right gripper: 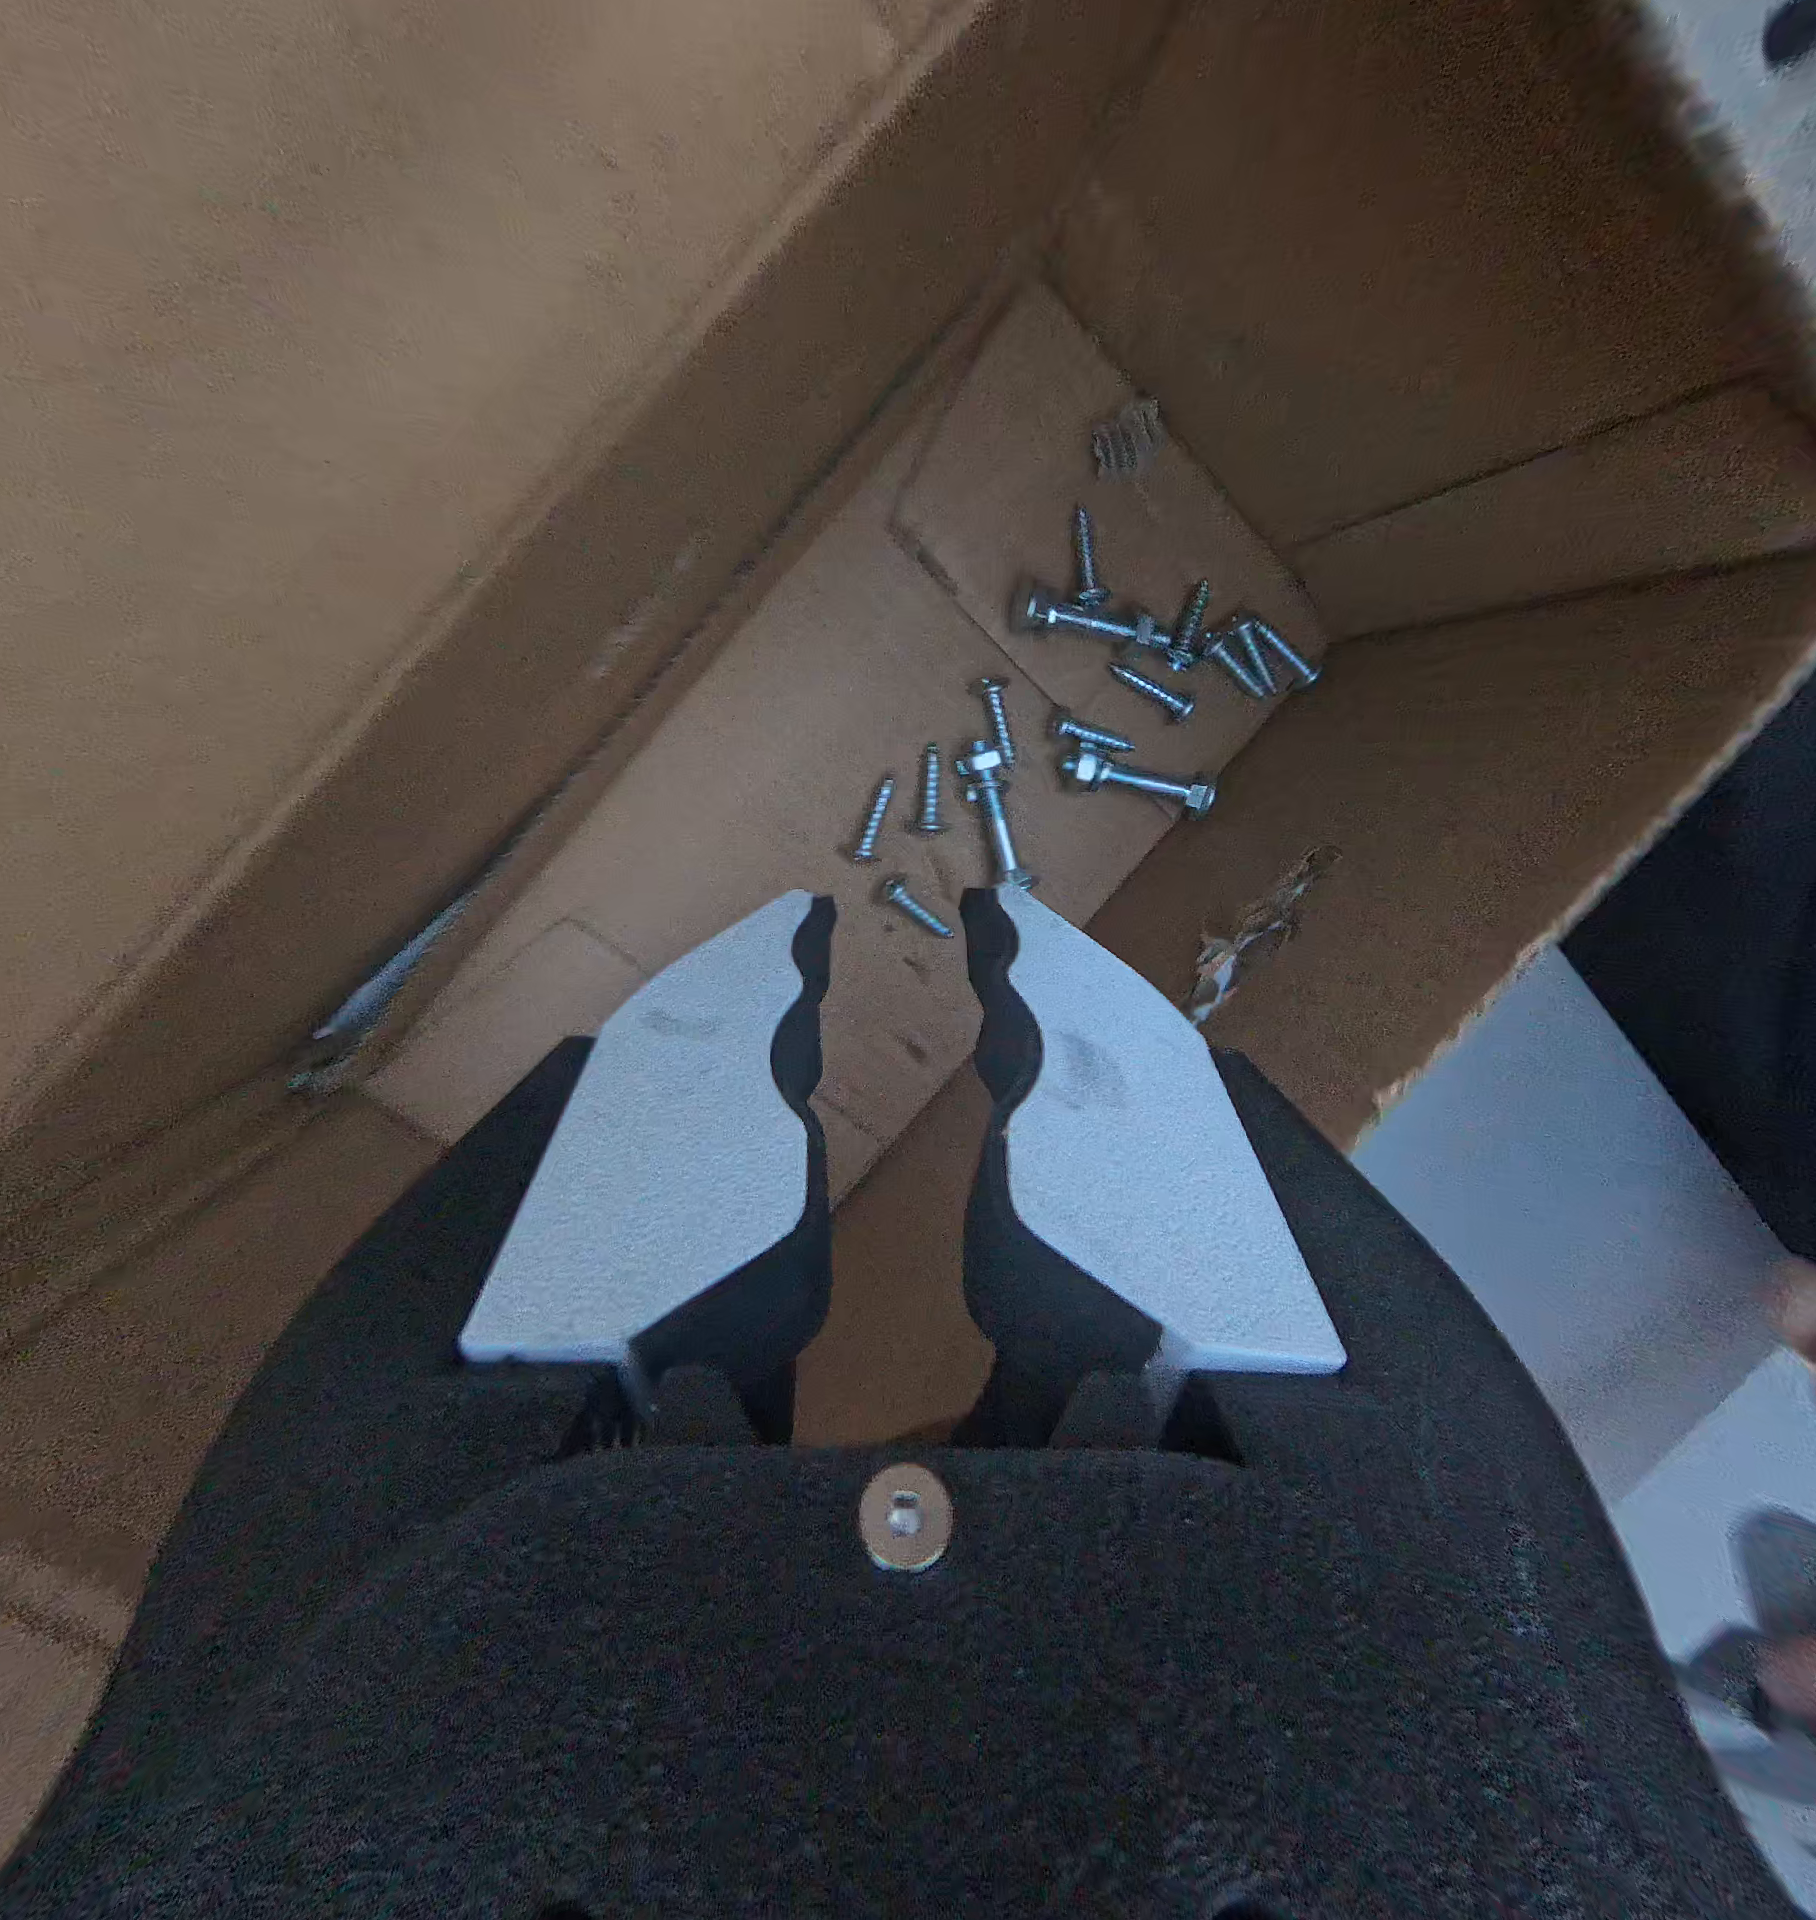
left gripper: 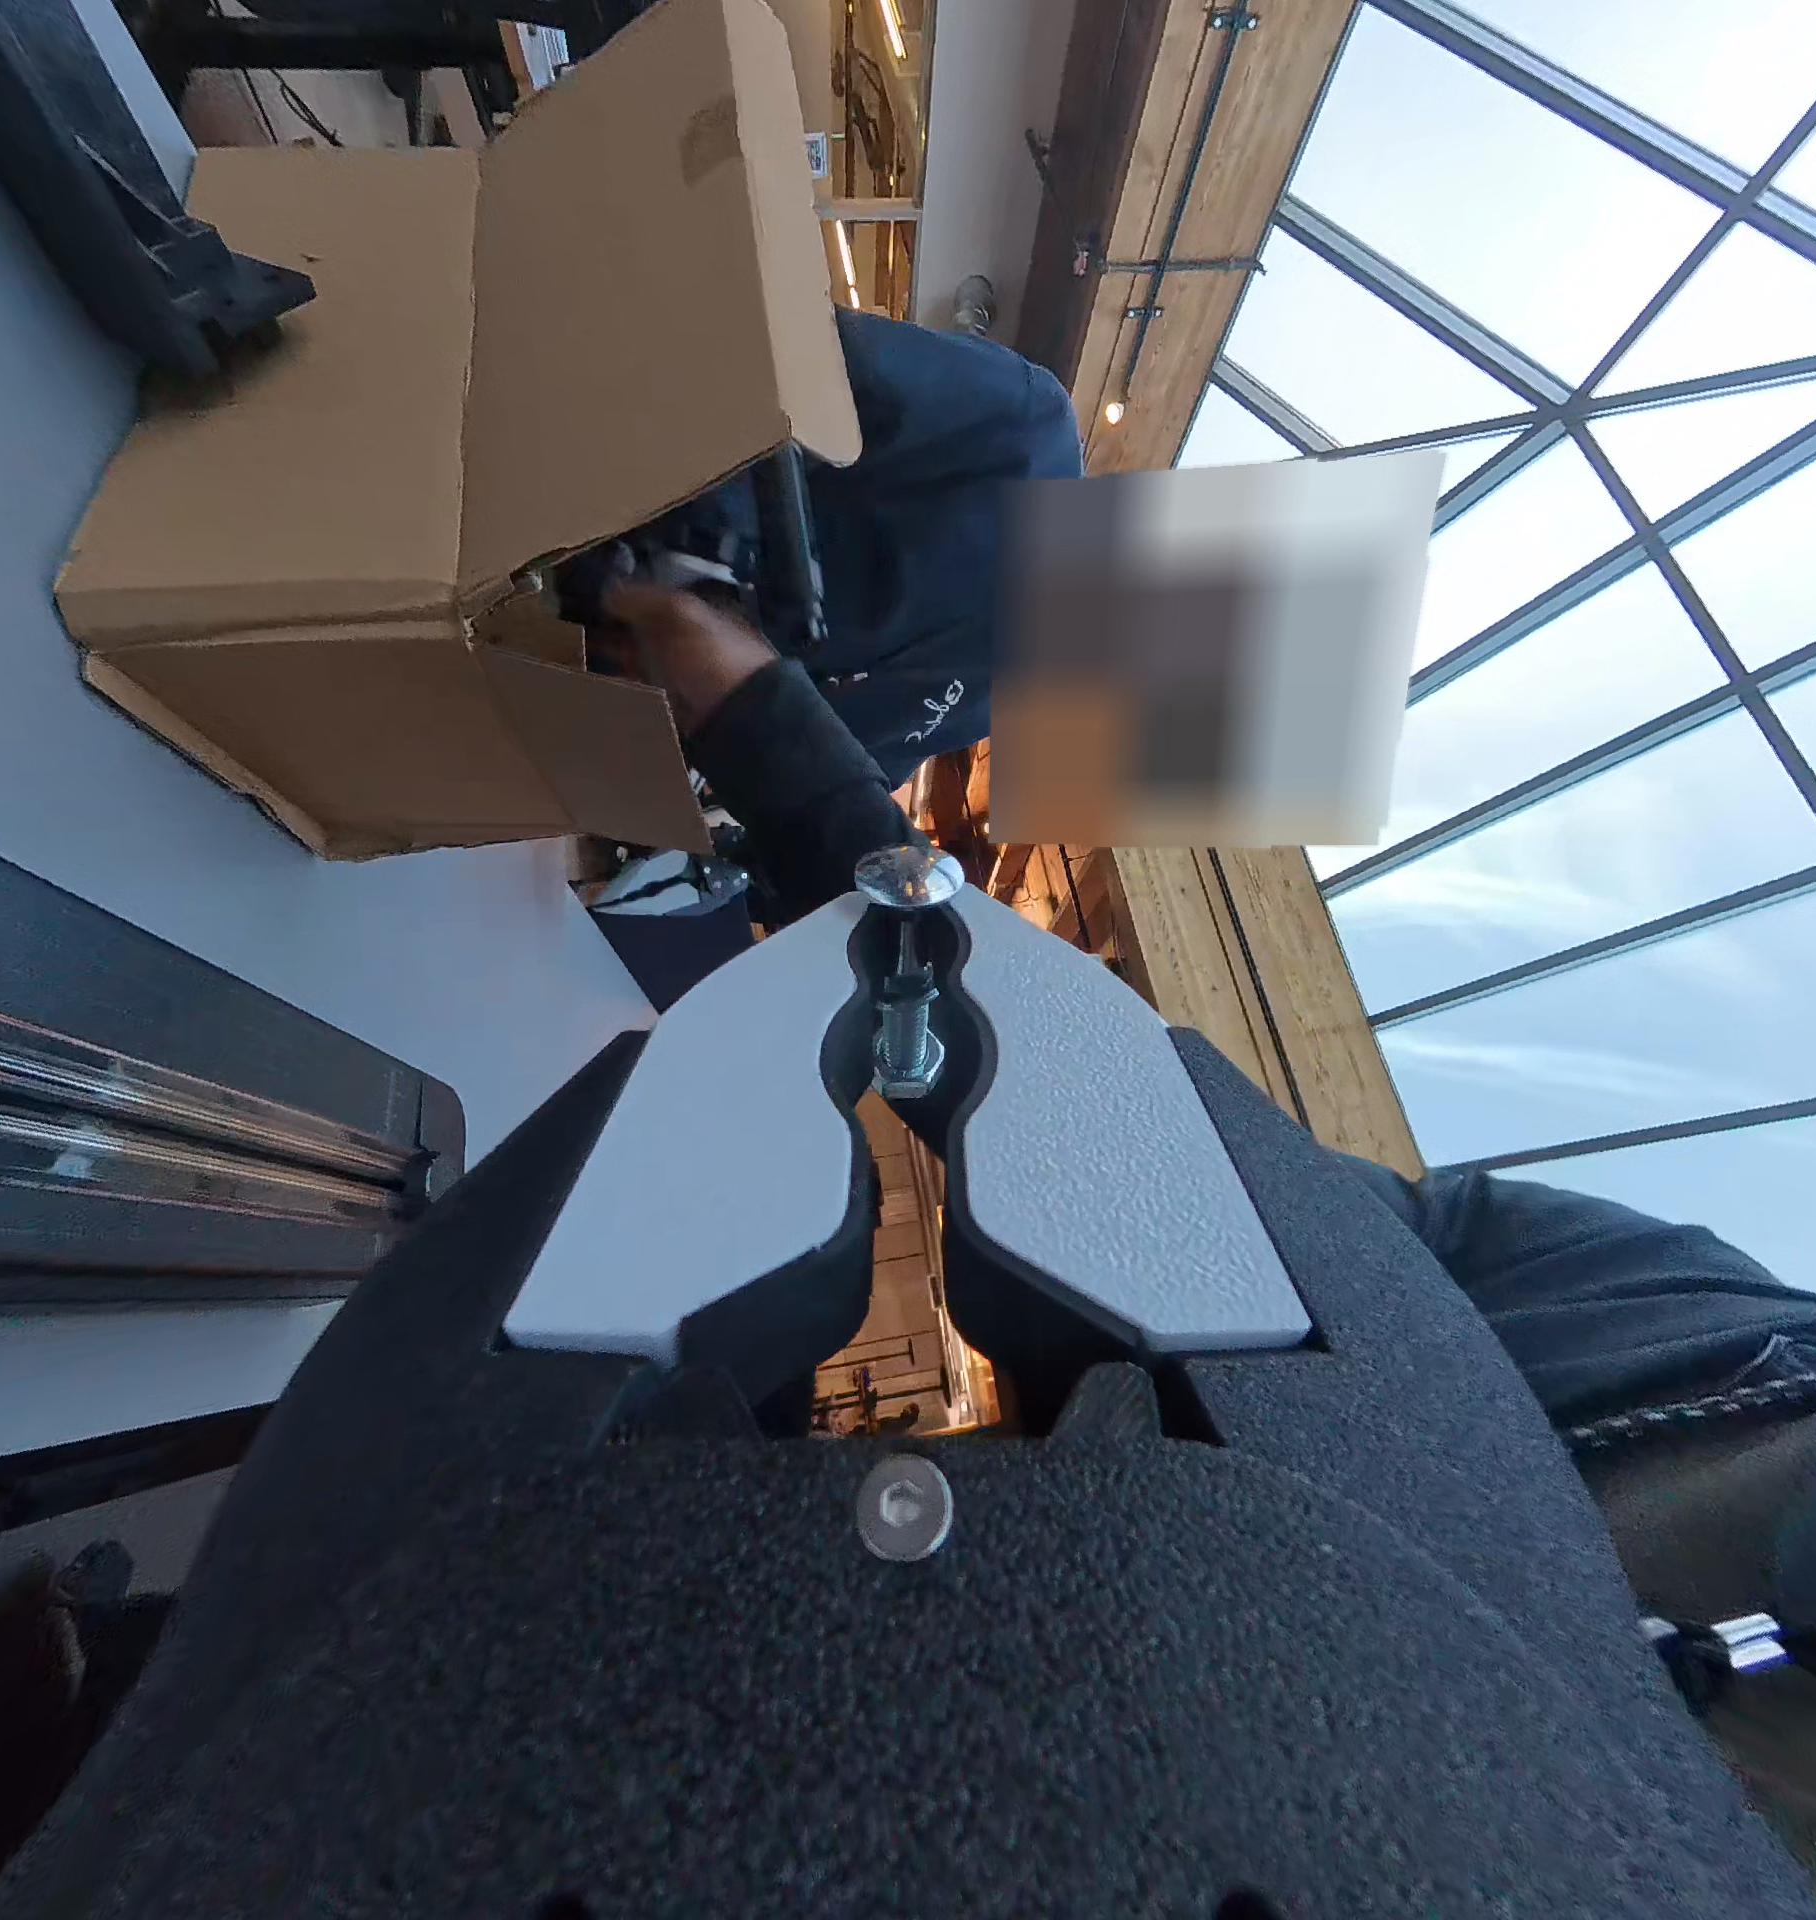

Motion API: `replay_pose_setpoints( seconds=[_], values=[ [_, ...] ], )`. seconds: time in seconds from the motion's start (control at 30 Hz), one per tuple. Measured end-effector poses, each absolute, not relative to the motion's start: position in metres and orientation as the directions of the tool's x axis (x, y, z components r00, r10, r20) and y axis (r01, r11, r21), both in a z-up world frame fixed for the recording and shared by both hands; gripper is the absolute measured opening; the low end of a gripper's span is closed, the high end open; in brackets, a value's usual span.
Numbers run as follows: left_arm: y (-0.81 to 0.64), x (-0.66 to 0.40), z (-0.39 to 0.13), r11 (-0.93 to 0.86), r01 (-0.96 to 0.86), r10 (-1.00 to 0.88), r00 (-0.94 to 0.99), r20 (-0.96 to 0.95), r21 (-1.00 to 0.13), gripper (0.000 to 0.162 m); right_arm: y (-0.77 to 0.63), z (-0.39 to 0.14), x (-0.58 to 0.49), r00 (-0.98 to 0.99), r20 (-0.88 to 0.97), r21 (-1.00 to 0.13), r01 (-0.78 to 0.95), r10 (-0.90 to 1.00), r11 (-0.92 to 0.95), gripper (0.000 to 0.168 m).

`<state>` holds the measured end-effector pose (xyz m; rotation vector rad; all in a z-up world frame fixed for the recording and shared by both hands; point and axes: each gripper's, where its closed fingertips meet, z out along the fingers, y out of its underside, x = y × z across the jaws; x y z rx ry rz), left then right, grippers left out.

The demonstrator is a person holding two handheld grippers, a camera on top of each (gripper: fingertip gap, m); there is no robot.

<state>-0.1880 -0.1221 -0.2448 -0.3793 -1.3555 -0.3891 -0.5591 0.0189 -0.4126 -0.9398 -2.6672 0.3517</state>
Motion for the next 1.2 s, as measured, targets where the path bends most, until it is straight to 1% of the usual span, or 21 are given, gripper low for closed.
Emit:
replay_pose_setpoints(
  seconds=[0.07,0.17,0.2,0.27,0.33,0.4,0.5,0.7,0.83,0.93,1.03,1.07,1.2],
  values=[
    [-0.116,-0.184,-0.244,0.869,0.490,-0.025,0.176,0.984,-0.065,0.008,0.021,-0.433,-0.576,-0.761,0.241,-0.219,0.562,0.602,0.798,0.027],
    [-0.109,-0.179,-0.244,0.861,0.501,-0.002,0.184,0.983,-0.092,0.009,0.029,-0.453,-0.590,-0.826,0.293,-0.024,0.497,0.481,0.868,0.026],
    [-0.108,-0.178,-0.244,0.861,0.500,0.001,0.189,0.982,-0.097,0.009,0.030,-0.457,-0.594,-0.848,0.302,0.024,0.463,0.435,0.886,0.026],
    [-0.106,-0.176,-0.244,0.860,0.499,0.005,0.196,0.981,-0.105,0.009,0.028,-0.466,-0.599,-0.872,0.296,0.065,0.425,0.389,0.903,0.025],
    [-0.102,-0.174,-0.245,0.856,0.505,0.012,0.202,0.979,-0.115,0.009,0.024,-0.475,-0.598,-0.875,0.248,0.053,0.440,0.416,0.896,0.026],
    [-0.097,-0.173,-0.245,0.852,0.510,0.013,0.210,0.978,-0.121,0.009,0.020,-0.483,-0.597,-0.861,0.203,0.005,0.478,0.467,0.878,0.026],
    [-0.093,-0.172,-0.241,0.851,0.512,-0.006,0.228,0.974,-0.114,0.009,0.025,-0.489,-0.604,-0.827,0.218,-0.025,0.527,0.519,0.850,0.029],
    [-0.083,-0.173,-0.235,0.841,0.528,-0.030,0.268,0.963,-0.121,0.009,0.037,-0.491,-0.608,-0.830,0.228,0.028,0.529,0.510,0.848,0.030],
    [-0.074,-0.169,-0.232,0.830,0.545,-0.047,0.284,0.958,-0.121,0.009,0.032,-0.496,-0.604,-0.846,0.150,0.001,0.518,0.512,0.855,0.031],
    [-0.072,-0.165,-0.230,0.836,0.539,-0.068,0.291,0.954,-0.105,0.009,0.041,-0.504,-0.608,-0.835,0.154,0.012,0.536,0.528,0.844,0.031],
    [-0.075,-0.161,-0.227,0.846,0.524,-0.083,0.305,0.949,-0.095,0.009,0.052,-0.514,-0.608,-0.820,0.152,0.059,0.564,0.551,0.823,0.024],
    [-0.076,-0.159,-0.227,0.848,0.522,-0.080,0.307,0.948,-0.097,0.009,0.050,-0.515,-0.607,-0.823,0.135,0.056,0.563,0.552,0.825,0.019],
    [-0.078,-0.156,-0.225,0.852,0.513,-0.076,0.320,0.944,-0.106,0.009,0.050,-0.515,-0.605,-0.808,0.142,0.053,0.582,0.571,0.811,0.016]
  ],
)
